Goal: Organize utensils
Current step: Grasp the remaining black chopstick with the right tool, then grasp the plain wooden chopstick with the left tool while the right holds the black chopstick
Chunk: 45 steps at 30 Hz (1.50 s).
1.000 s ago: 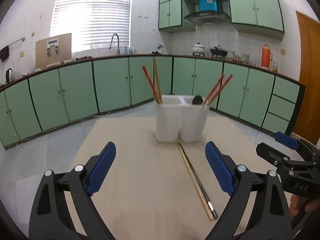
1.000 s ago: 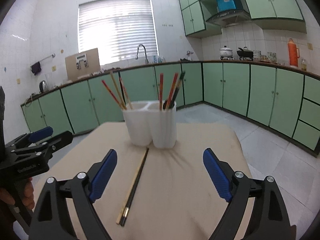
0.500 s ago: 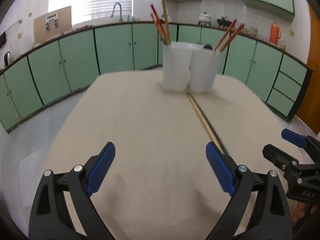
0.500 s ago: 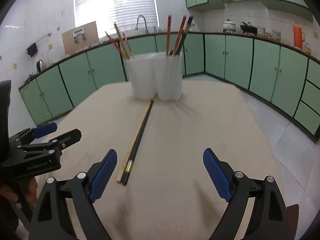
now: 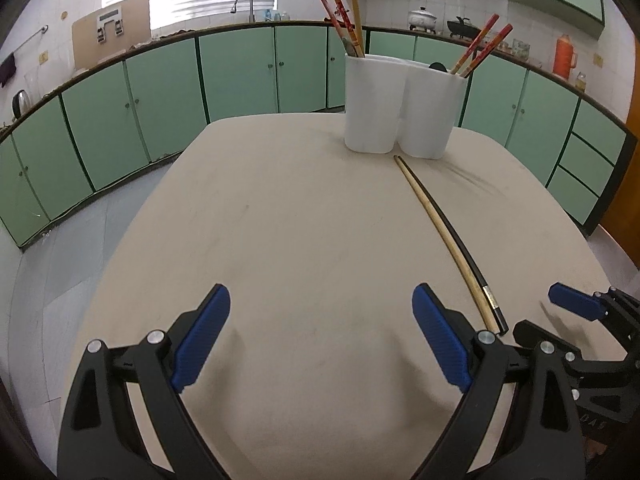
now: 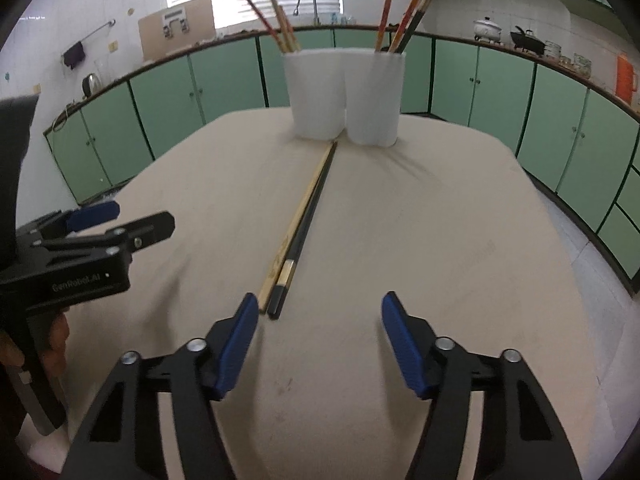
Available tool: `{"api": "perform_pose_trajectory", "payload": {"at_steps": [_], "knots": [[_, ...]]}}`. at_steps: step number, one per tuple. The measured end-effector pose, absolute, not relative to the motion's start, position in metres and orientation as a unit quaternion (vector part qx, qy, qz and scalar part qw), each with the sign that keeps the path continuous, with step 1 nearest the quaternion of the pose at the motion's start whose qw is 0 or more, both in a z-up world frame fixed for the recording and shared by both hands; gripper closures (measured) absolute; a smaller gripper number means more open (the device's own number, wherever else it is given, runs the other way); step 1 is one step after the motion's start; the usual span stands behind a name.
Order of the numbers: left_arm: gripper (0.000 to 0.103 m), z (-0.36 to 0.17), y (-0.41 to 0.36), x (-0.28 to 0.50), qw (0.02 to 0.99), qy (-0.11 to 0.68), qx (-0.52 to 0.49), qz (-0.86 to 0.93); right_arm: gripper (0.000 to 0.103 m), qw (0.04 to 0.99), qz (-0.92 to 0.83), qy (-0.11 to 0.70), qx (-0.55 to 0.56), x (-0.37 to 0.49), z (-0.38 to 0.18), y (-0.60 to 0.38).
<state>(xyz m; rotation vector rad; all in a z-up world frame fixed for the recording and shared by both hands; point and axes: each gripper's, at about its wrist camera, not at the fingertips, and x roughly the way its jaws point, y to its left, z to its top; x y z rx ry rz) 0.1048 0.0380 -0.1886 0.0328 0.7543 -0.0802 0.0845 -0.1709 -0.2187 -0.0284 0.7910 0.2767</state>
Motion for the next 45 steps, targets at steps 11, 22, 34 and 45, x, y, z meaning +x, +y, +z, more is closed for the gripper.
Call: {"api": "perform_pose_trajectory", "payload": {"at_steps": [11, 22, 34, 45], "knots": [[0.013, -0.190, 0.038, 0.110, 0.926, 0.376, 0.017, -0.040, 0.044, 0.905, 0.128, 0.405, -0.041, 0.089, -0.225, -0.161], [0.013, -0.192, 0.036, 0.110, 0.925, 0.377, 0.020, -0.040, 0.045, 0.907, 0.100, 0.409, -0.017, 0.095, -0.225, -0.179], [0.013, -0.194, 0.033, 0.110, 0.924, 0.379, 0.023, -0.040, 0.062, 0.905, 0.123, 0.406, -0.014, 0.095, -0.224, -0.169], [0.013, -0.195, 0.022, 0.108, 0.924, 0.377, 0.038, -0.054, 0.096, 0.903, 0.128, 0.410, -0.017, 0.099, -0.224, -0.167]]}}
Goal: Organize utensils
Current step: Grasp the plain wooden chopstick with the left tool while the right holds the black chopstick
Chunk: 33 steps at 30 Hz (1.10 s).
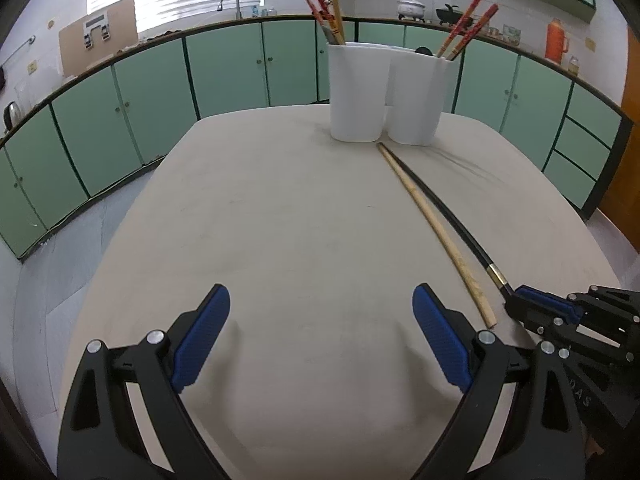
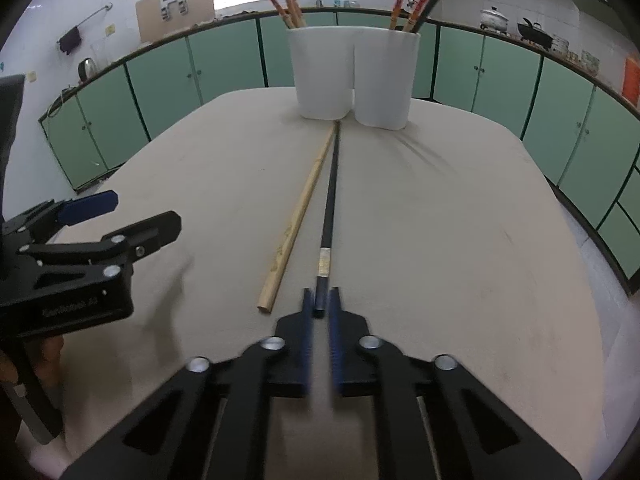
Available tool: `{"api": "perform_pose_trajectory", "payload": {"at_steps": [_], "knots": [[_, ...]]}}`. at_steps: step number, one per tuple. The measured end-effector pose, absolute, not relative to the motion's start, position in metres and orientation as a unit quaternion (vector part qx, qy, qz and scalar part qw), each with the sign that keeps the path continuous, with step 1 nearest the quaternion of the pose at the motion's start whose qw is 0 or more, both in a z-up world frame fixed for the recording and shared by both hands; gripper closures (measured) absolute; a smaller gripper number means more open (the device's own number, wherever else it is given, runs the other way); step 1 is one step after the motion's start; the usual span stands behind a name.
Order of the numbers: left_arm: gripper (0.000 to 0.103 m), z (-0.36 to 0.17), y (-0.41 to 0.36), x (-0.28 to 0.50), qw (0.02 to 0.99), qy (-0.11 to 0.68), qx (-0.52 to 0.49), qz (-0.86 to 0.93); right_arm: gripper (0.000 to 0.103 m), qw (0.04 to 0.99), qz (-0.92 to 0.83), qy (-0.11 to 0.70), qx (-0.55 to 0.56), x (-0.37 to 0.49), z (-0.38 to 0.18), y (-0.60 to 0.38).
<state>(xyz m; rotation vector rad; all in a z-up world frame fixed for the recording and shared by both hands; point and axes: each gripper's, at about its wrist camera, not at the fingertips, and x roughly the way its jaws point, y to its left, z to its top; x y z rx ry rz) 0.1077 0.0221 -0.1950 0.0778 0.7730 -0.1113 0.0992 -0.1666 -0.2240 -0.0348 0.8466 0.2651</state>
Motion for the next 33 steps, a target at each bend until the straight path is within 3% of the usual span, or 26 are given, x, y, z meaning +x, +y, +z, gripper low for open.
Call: {"api": "perform_pose_trajectory", "payload": {"at_steps": [18, 23, 33], "knots": [[0.014, -0.203, -0.035, 0.099, 0.910, 0.389, 0.051, -0.135, 0.097, 0.908, 0.062, 0.412, 0.048, 0.089, -0.226, -0.242], [0.027, -0.208, -0.045, 0.103, 0.903, 0.402, 0.054, -0.140, 0.097, 0.908, 0.063, 0.410, 0.053, 0.092, -0.227, -0.244], [0.062, -0.214, -0.051, 0.109, 0.896, 0.417, 0.064, -0.137, 0.097, 0.910, 0.067, 0.406, 0.056, 0.095, -0.228, -0.237]]}}
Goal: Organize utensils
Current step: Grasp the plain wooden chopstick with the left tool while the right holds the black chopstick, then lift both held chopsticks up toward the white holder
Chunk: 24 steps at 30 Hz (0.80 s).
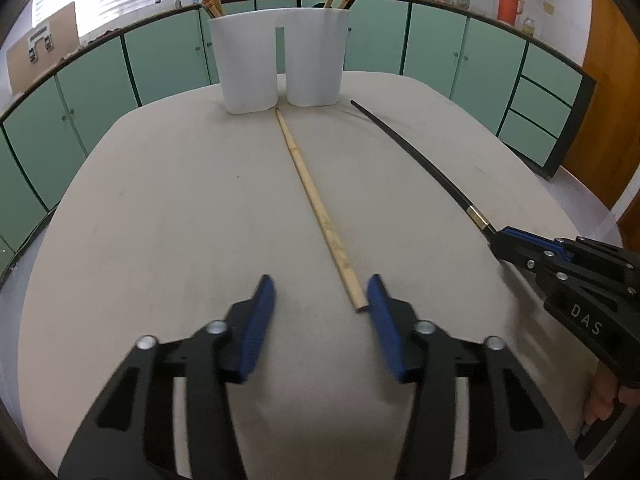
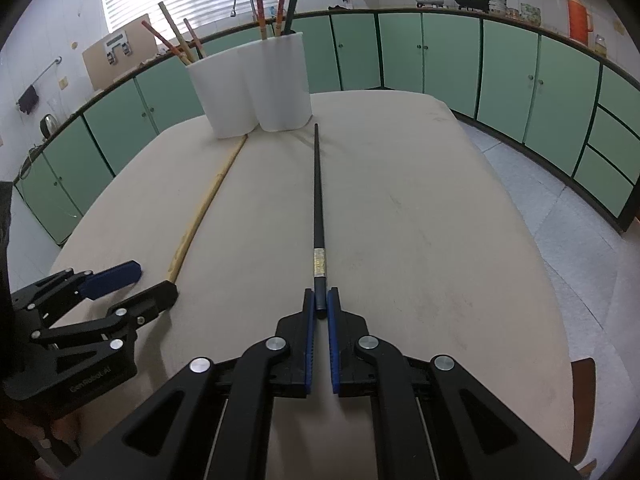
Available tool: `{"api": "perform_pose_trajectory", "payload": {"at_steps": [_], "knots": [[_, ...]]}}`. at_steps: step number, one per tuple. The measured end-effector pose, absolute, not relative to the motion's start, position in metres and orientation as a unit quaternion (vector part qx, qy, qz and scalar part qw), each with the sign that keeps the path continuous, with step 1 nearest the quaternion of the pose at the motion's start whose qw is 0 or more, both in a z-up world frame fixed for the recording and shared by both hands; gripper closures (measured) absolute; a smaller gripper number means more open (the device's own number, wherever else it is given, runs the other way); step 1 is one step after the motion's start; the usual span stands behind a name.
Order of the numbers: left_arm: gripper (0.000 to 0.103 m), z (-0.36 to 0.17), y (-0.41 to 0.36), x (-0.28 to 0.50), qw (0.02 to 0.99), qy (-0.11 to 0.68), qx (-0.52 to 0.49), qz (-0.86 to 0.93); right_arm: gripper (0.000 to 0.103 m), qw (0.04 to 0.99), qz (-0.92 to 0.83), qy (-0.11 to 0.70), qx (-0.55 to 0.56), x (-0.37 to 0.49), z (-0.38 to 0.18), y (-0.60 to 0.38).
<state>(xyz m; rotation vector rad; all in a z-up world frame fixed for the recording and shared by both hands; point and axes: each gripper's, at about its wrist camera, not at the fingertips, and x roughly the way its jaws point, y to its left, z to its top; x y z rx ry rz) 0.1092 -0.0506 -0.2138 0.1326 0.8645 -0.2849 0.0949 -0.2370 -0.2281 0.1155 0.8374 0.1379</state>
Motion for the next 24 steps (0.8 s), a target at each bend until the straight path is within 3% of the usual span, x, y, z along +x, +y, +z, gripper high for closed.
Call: {"api": "perform_pose_trajectory", "payload": {"at_steps": [4, 6, 24], "knots": [[0.079, -0.213, -0.045, 0.110, 0.897, 0.417, 0.052, -0.135, 0.097, 0.910, 0.067, 0.406, 0.049, 0.093, -0.228, -0.236], [0.095, -0.212, -0.042, 0.110, 0.898, 0.416, 0.045, -0.137, 0.097, 0.910, 0.067, 0.406, 0.048, 0.094, -0.228, -0.236], [0.097, -0.168, -0.014, 0.098, 0.928, 0.353, 0.048, -0.110, 0.097, 0.924, 0.066, 0.373, 0.048, 0.088, -0.202, -0.245]]}}
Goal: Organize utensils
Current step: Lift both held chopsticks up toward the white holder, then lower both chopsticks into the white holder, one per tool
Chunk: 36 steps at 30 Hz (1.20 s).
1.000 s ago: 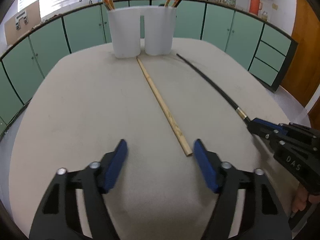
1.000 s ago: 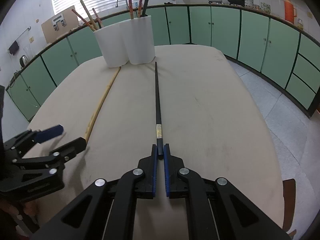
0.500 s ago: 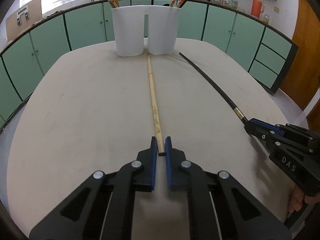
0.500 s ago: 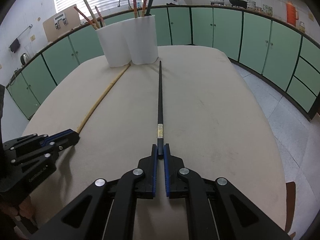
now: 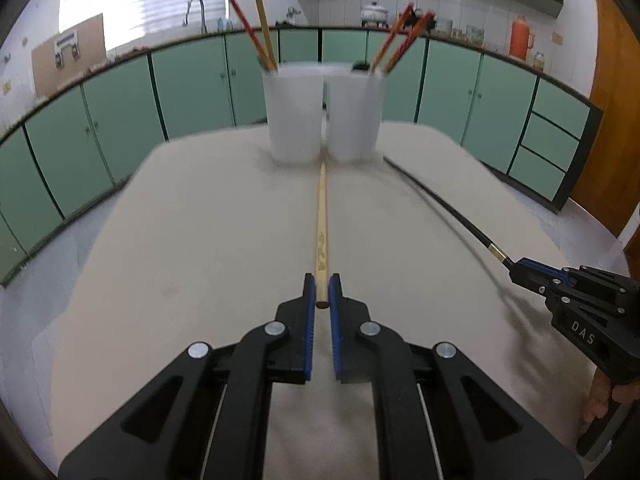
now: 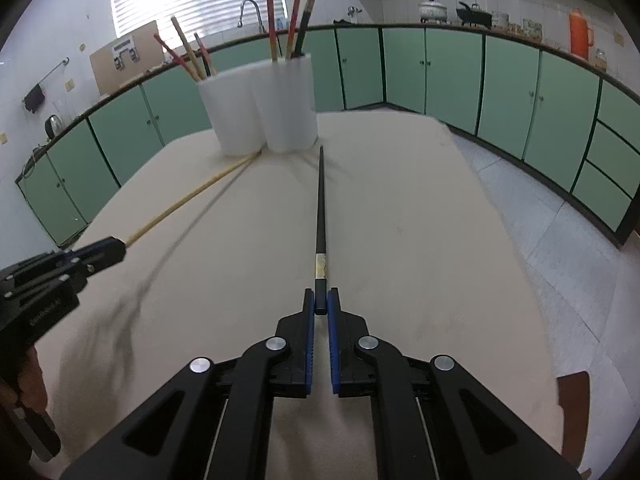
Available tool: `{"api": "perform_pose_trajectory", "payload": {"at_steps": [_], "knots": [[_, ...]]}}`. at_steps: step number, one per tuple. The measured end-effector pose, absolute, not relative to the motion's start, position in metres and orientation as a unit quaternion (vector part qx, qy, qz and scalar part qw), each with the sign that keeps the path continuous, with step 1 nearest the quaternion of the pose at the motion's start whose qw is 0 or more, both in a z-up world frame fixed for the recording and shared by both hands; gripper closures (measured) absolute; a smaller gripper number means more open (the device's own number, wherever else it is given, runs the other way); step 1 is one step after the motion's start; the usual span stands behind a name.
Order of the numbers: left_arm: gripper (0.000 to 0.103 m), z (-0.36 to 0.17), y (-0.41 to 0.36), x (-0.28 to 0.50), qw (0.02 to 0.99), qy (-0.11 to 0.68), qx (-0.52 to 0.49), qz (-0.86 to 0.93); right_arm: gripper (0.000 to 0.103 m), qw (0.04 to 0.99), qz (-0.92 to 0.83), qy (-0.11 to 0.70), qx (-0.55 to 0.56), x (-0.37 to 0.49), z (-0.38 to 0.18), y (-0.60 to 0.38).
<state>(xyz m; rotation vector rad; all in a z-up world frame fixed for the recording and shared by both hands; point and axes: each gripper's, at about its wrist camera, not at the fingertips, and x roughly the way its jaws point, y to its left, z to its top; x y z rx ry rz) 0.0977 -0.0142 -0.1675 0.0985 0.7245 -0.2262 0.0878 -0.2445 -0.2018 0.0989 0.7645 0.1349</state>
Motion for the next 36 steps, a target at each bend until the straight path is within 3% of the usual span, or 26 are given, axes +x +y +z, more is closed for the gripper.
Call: {"api": "perform_pose_trajectory", "payload": {"at_steps": [18, 36], "knots": [[0.097, -0.061, -0.007, 0.078, 0.966, 0.226, 0.035, -0.125, 0.097, 0.962, 0.078, 0.261, 0.001, 0.082, -0.096, -0.250], [0.097, -0.005, -0.019, 0.096, 0.965, 0.193, 0.022, -0.174, 0.097, 0.954, 0.176, 0.243, 0.012, 0.122, -0.018, -0.248]]}}
